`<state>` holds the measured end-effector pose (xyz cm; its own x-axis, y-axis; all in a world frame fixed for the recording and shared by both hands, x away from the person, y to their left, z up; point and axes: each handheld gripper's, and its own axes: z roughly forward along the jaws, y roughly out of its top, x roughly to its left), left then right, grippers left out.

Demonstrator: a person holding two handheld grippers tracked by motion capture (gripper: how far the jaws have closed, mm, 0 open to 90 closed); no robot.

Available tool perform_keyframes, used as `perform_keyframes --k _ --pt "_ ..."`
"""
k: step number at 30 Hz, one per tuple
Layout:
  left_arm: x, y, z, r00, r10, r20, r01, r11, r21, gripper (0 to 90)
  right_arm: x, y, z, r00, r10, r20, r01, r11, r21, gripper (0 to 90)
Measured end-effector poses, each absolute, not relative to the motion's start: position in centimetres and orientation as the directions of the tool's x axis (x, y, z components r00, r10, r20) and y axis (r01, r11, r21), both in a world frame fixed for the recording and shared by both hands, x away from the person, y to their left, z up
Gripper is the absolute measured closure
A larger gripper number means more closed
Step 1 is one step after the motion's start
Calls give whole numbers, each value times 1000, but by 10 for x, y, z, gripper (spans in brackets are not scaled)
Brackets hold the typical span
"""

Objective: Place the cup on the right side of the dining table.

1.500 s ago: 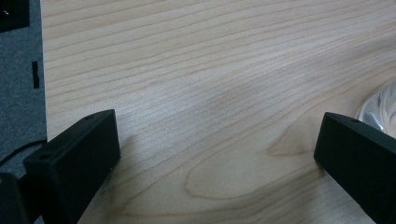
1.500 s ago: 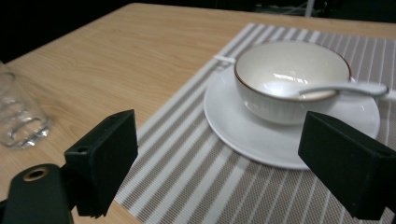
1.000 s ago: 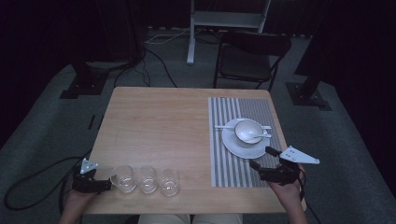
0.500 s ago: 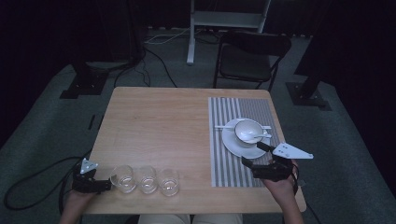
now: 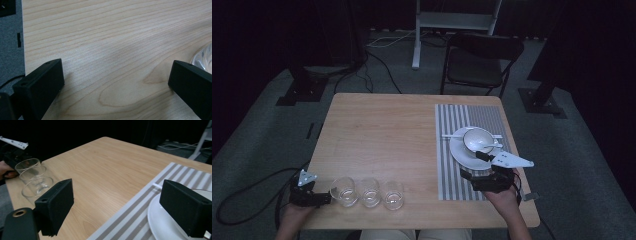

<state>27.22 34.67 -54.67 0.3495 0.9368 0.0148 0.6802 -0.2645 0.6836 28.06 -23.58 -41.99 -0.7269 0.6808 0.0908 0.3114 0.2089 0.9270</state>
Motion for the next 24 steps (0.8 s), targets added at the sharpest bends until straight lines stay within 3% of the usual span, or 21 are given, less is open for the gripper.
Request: perform_keyframes --k 24 --pt "272 347 -547 352 936 15 679 -267 684 5 289 -184 -431 -809 579 103 302 258 918 115"
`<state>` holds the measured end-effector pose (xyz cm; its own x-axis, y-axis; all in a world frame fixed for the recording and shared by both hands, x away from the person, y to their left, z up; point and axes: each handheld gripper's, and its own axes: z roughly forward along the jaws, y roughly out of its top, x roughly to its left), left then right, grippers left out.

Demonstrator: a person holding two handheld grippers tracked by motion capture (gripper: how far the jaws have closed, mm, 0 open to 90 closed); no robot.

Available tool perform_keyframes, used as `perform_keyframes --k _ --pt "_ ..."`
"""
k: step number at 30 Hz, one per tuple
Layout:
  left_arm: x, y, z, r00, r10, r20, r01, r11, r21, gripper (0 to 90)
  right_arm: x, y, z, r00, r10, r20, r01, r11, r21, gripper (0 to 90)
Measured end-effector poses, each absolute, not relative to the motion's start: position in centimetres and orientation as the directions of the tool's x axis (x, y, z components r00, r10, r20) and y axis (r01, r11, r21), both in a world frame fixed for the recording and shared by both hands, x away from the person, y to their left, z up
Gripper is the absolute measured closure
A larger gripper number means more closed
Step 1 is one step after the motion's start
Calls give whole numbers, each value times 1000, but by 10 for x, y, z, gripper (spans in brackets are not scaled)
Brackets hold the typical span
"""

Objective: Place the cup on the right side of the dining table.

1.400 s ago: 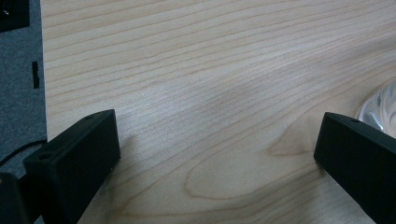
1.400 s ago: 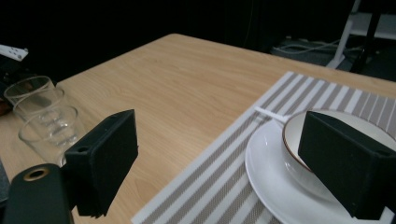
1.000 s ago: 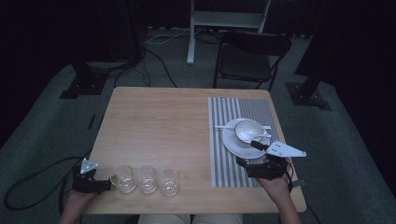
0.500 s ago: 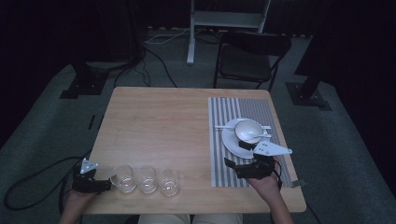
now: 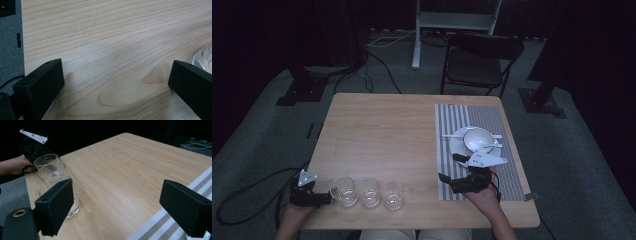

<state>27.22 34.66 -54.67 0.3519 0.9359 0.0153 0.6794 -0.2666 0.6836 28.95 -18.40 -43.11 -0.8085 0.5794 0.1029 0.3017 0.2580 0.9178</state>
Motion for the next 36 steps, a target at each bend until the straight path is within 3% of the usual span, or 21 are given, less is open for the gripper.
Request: perform_keyframes --k 36 --pt "272 347 -547 357 934 15 678 -270 684 6 286 -88 -481 -919 341 195 337 429 838 115"
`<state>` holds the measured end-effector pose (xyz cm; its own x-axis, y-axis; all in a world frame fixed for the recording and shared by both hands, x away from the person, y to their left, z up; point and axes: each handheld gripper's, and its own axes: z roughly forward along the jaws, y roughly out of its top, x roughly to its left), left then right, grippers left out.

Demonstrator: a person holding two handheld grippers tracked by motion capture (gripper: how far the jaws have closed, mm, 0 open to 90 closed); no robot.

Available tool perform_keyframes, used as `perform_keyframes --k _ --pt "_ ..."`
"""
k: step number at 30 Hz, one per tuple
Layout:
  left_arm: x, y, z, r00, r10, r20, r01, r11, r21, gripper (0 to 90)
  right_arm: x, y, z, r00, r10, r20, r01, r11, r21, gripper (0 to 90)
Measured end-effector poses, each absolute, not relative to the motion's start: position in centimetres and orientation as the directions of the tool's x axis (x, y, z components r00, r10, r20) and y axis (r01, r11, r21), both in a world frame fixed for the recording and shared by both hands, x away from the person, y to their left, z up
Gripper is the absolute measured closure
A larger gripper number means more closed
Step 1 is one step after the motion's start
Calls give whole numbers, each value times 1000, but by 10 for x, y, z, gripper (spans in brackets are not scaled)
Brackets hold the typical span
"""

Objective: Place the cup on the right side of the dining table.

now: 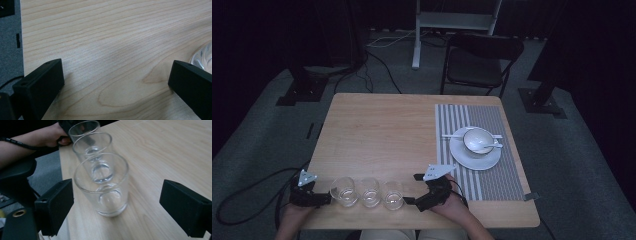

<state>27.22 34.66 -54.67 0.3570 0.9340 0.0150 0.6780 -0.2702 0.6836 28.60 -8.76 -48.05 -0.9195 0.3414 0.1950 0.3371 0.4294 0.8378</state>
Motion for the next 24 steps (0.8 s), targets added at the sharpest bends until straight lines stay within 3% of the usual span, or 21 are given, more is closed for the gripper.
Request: perform_keyframes --k 6,24 --pt "272 347 -547 357 934 15 678 -270 684 6 285 -73 -492 -930 297 215 338 464 819 115" --pt "272 347 -547 362 932 15 677 -274 684 6 288 -37 -516 -933 291 213 339 506 793 115"
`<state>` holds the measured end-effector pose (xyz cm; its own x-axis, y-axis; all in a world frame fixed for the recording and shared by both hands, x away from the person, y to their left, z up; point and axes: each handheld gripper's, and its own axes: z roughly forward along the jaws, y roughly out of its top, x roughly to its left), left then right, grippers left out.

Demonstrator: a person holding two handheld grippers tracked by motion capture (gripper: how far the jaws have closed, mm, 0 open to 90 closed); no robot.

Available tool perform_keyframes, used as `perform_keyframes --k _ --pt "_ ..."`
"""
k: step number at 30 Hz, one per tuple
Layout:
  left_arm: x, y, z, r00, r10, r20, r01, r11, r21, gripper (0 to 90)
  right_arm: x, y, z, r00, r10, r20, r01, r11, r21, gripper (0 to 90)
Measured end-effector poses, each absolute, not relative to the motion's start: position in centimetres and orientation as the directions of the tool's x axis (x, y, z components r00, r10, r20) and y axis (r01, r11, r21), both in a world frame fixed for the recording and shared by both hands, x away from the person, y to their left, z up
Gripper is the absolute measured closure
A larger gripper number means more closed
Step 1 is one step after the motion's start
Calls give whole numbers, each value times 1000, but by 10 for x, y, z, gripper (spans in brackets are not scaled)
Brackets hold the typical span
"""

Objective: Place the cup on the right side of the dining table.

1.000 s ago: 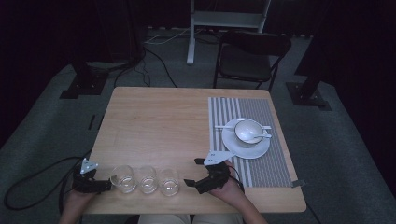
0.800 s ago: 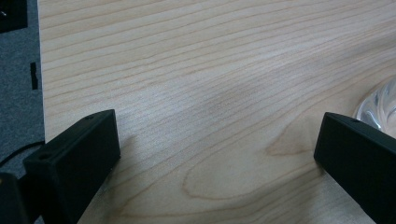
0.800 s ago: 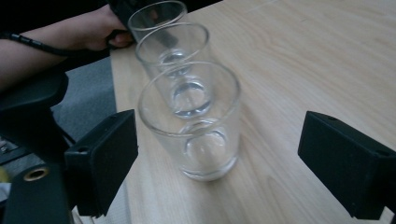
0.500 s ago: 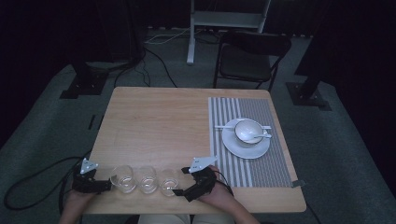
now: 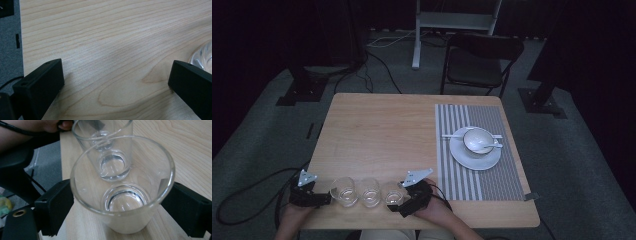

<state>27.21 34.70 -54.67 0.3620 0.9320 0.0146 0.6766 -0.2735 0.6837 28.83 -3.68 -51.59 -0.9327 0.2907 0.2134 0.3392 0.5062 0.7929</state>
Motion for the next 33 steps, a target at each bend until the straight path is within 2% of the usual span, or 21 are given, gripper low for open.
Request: perform_keyframes --k 12,23,33 --pt "272 347 -547 363 932 14 676 -274 684 5 290 -30 -523 -926 311 212 350 503 791 138" --pt "272 347 -547 367 930 12 675 -275 685 6 281 -22 -521 -927 365 90 281 513 811 197" --pt "272 347 -547 370 929 12 674 -277 685 6 278 -23 -519 -917 396 43 263 522 811 199"
